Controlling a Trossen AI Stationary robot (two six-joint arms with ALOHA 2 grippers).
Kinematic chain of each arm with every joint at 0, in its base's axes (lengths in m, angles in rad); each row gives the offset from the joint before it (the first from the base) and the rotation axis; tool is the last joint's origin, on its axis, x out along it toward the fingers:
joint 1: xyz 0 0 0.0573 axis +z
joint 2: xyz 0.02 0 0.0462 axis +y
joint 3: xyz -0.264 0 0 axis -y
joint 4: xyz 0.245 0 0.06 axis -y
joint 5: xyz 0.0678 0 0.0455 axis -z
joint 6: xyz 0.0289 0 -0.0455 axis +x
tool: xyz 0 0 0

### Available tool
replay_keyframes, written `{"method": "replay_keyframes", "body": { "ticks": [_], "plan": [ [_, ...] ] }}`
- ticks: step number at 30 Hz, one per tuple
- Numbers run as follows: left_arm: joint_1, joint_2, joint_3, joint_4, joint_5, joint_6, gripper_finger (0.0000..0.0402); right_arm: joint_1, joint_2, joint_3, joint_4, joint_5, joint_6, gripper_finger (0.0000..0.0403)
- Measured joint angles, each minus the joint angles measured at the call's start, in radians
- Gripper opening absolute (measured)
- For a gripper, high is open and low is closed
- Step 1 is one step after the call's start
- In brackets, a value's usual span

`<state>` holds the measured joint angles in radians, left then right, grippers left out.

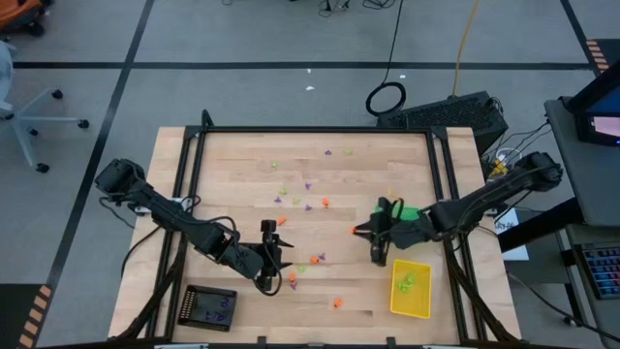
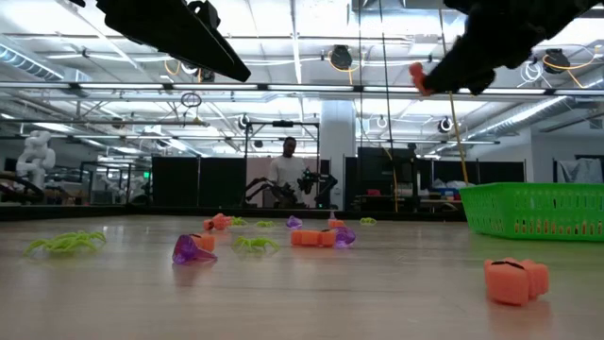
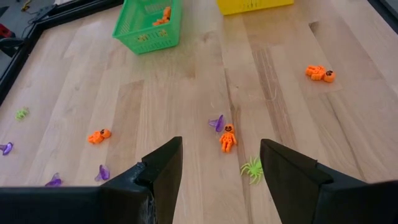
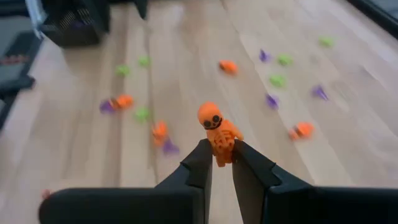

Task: Sort Halloween decoration
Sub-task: Put the orange skeleton toy into the green bin

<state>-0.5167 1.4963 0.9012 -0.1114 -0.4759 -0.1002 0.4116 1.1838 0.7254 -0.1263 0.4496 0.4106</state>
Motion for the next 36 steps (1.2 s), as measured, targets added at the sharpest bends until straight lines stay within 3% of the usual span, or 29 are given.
{"method": "replay_keyframes", "body": {
  "ticks": [8,16,36],
  "plan": [
    [0.0,0.0,0.0,0.001,0.0,0.0,0.0212,-0.046,-0.136,0.0,-0.396,-0.001,0.157,0.0038],
    [0.0,0.0,0.0,0.001,0.0,0.0,0.0212,-0.13,-0.132,0.0,-0.703,-0.072,0.271,0.0038],
    [0.0,0.0,0.0,0.009,0.0,-0.001,0.0212,-0.238,0.051,0.0,-0.813,-0.298,0.339,0.0038]
  ]
}}
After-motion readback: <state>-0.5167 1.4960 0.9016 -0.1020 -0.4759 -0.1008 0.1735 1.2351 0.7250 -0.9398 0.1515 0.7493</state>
